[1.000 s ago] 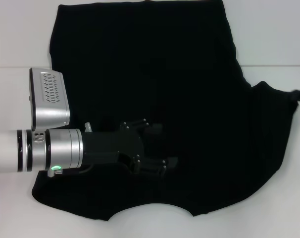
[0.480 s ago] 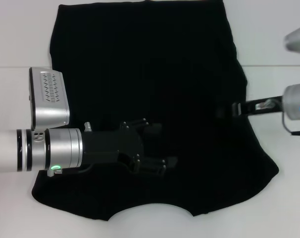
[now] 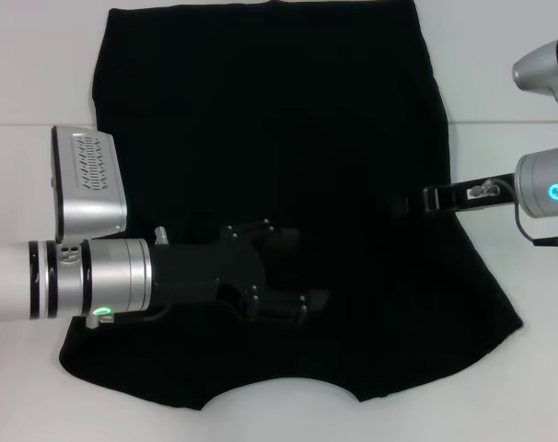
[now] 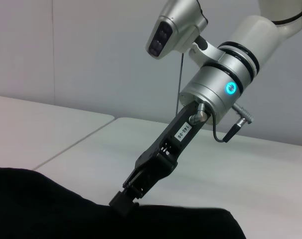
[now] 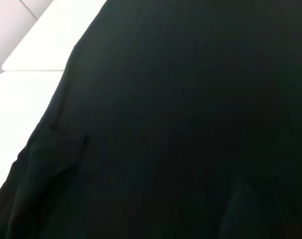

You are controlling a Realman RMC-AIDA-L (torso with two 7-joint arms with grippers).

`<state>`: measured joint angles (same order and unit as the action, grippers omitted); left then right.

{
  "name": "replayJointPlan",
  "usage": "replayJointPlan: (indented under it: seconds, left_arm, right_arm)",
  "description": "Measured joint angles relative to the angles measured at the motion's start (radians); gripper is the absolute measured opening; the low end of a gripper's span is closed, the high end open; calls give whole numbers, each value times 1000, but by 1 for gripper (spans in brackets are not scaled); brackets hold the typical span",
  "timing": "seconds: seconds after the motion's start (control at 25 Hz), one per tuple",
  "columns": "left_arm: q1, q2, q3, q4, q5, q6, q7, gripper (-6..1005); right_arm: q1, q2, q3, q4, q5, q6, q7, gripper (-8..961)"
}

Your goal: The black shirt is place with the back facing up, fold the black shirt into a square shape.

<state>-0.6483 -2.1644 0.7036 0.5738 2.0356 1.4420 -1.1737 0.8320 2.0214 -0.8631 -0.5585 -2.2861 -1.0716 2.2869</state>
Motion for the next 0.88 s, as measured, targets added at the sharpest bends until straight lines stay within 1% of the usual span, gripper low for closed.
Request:
replayJointPlan:
  seconds: [0.08,0.2,0.36,0.48,0.56,0.64,0.76,0.84,0.88]
  left_arm:
    - [1,0,-10,0,0,2,0,878]
    - [2,1,-31,0,0,9,0,876]
    - [6,3,-49,2,0,12,-24,873]
    - [19,16,-70,17,1,14,-102,871]
    - [39,23,-73,49,2,21,-171,870]
    - [65,30,-74,91,7,35,-251,869]
    - [112,43,-82,181,28,75,-384,867]
    - [138,52,-110,239,64,108,-461,865]
    - [155,59,-161,292,124,148,-528,865]
  right_arm:
    - [-10,0,9,-16,18,-4,-6,61]
    - [-34,-2,13,-41,83,-24,-38,142]
    - [-74,-8,17,-66,209,-78,-112,249]
    - [-100,-9,20,-64,283,-109,-183,349]
    - [-118,-4,21,-61,331,-127,-244,422]
    - [-135,6,21,-53,378,-140,-308,495]
    - [-146,21,21,-24,430,-149,-397,640]
    - [-145,25,21,-8,438,-144,-419,736]
    - [-142,25,21,-1,438,-136,-423,771]
